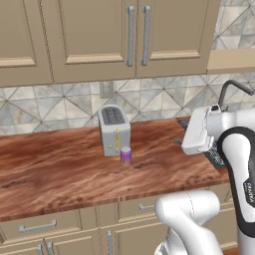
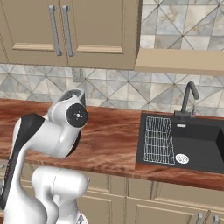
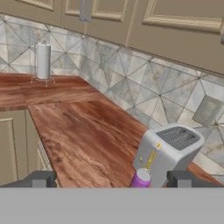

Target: Four empty soda cans are scattered around the kitchen. Gather all the cans and cluster them next to the stove for recycling.

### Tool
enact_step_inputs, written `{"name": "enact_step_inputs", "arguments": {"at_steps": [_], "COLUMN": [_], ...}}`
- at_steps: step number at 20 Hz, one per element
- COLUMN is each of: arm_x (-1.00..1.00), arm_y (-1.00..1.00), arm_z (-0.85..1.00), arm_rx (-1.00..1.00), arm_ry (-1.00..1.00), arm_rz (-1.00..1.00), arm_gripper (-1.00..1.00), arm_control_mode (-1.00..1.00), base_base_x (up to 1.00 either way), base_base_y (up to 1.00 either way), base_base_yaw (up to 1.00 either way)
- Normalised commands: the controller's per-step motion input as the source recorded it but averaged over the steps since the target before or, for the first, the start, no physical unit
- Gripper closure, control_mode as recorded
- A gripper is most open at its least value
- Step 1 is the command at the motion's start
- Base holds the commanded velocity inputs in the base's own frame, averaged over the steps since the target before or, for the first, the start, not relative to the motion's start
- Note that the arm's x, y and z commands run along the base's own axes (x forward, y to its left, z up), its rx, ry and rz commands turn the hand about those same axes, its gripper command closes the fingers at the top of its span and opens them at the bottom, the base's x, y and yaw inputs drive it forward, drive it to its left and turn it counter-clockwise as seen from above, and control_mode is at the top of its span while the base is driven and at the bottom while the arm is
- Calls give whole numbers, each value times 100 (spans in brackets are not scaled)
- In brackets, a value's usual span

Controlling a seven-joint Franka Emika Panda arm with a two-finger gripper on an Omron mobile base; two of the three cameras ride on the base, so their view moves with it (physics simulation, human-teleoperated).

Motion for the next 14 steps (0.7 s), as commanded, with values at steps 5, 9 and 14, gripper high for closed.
{"name": "enact_step_inputs", "arguments": {"at_steps": [5, 9, 14], "arm_x": [20, 24, 27], "arm_y": [0, 0, 1], "arm_z": [-27, -31, -33], "arm_rx": [0, 0, 0], "arm_ry": [-3, -5, -3], "arm_rz": [0, 4, 6], "arm_gripper": [-100, -100, -100], "arm_control_mode": [-100, -100, -100], "base_base_x": [0, 0, 0], "base_base_y": [0, 0, 0], "base_base_yaw": [0, 0, 0]}}
